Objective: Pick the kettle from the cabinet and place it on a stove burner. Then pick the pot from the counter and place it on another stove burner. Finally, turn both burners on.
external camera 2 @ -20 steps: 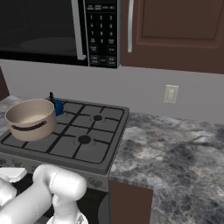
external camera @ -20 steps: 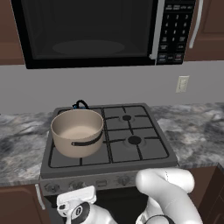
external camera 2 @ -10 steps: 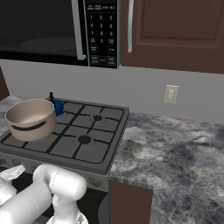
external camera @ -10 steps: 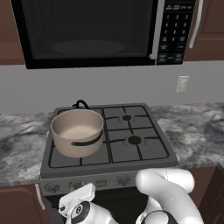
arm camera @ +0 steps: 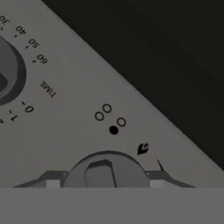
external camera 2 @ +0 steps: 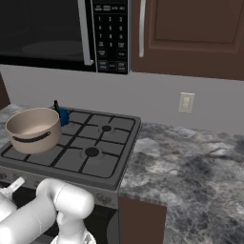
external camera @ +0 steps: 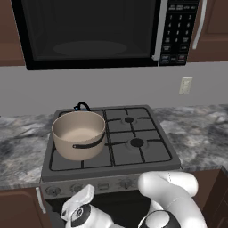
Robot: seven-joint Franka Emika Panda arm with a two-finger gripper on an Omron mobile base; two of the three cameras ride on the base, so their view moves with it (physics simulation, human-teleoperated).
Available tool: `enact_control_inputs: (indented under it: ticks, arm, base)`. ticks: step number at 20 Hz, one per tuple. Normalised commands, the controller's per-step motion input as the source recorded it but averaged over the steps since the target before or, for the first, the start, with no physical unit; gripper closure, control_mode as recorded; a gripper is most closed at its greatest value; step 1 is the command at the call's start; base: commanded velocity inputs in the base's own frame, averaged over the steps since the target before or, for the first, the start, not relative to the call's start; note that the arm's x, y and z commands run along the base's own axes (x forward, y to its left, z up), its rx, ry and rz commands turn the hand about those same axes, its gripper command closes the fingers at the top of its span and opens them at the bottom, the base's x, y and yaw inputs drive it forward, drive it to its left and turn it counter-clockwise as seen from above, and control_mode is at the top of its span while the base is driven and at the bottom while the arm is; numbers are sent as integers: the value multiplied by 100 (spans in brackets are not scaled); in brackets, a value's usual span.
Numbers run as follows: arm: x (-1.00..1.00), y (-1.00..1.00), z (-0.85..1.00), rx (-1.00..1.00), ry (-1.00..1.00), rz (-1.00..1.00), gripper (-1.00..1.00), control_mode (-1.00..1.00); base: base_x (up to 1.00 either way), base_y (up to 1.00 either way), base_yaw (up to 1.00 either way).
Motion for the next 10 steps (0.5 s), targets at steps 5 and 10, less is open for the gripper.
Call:
enact_control_inputs:
  ticks: [5,10]
  arm:
    - [0,13,0,-10,11,0,-100,-100]
    - [0,1,0,-1,1,0,-100,-100]
  base:
    - [0,0,0]
    - [0,0,0]
